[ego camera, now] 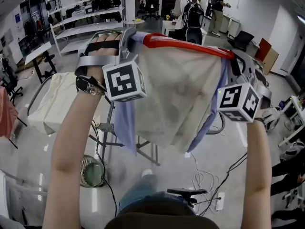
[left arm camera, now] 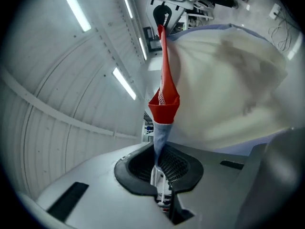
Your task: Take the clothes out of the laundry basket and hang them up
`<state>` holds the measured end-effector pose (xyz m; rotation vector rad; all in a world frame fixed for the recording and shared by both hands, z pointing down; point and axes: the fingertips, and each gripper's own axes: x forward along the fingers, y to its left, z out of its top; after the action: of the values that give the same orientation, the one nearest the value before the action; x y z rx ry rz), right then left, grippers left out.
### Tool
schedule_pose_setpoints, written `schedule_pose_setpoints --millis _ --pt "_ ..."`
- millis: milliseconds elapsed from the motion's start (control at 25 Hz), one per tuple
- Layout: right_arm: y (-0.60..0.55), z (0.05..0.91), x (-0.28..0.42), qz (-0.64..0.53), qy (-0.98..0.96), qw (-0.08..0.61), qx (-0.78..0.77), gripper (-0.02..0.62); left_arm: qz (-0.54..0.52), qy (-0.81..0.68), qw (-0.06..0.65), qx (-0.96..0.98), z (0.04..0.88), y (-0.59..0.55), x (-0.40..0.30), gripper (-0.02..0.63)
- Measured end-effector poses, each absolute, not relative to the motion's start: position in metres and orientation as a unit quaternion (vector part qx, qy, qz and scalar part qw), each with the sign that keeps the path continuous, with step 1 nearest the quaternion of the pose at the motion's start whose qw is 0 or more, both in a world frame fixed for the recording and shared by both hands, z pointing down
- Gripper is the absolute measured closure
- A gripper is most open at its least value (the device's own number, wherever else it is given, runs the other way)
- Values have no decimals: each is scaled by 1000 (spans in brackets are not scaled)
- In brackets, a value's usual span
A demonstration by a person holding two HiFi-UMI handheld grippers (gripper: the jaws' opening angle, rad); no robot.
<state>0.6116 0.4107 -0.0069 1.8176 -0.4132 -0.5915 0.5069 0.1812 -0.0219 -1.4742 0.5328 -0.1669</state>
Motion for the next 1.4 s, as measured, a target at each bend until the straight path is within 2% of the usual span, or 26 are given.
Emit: schedule_pose_setpoints --millis 280,640,1400 --pt "408 -44 645 -277 -133 592 746 588 -42 262 769 -581 -54 182 538 595" --pt "369 -62 701 -283 -115 630 714 588 -48 253 783 -566 -61 147 594 595" --pt "260 74 852 -174 -227 661 693 588 -125 140 786 -588 78 41 752 595"
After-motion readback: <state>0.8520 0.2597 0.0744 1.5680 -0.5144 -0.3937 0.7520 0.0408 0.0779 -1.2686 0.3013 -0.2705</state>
